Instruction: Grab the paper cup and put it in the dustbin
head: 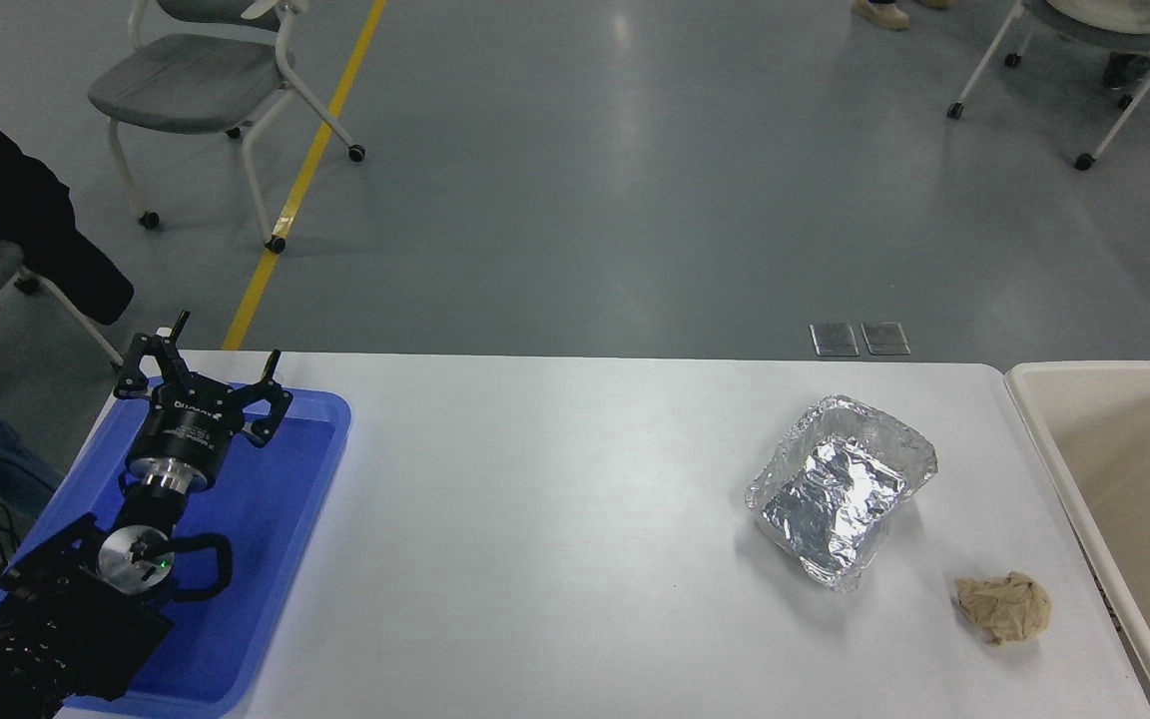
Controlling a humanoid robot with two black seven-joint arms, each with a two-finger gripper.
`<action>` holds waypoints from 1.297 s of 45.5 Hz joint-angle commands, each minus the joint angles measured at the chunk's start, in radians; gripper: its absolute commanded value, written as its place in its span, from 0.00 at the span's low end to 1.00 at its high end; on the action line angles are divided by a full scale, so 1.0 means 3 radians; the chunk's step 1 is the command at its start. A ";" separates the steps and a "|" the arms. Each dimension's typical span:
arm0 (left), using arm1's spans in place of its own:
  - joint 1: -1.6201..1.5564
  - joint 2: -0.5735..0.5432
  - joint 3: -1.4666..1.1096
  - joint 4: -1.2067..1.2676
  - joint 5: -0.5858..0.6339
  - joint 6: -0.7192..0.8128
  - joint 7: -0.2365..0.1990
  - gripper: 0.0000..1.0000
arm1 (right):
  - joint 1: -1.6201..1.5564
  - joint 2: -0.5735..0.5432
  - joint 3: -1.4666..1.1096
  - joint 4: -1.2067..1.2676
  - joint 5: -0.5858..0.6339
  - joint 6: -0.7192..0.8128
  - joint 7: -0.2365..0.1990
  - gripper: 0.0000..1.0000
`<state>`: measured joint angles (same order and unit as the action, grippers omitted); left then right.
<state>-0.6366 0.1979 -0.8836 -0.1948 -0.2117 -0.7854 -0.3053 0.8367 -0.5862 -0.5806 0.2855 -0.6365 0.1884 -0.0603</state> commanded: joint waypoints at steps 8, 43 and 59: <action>0.0000 0.0000 0.0000 0.0000 0.0000 0.0000 0.0000 1.00 | -0.0350 0.0292 0.0381 -0.0246 0.0219 -0.0188 -0.0009 0.15; -0.0010 -0.0005 0.0000 0.0000 0.0000 0.0000 0.0000 1.00 | 0.1331 -0.0587 -0.0487 0.1501 -0.0184 -0.0050 -0.0019 1.00; -0.0005 -0.0005 0.0000 0.0000 0.0000 0.0000 0.0000 1.00 | 0.3402 -0.0465 -0.1587 0.3189 -0.0308 0.0701 -0.0034 1.00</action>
<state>-0.6391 0.1963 -0.8836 -0.1952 -0.2120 -0.7854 -0.3053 1.4618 -0.7490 -0.8546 0.9280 -0.7220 0.2455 -0.0702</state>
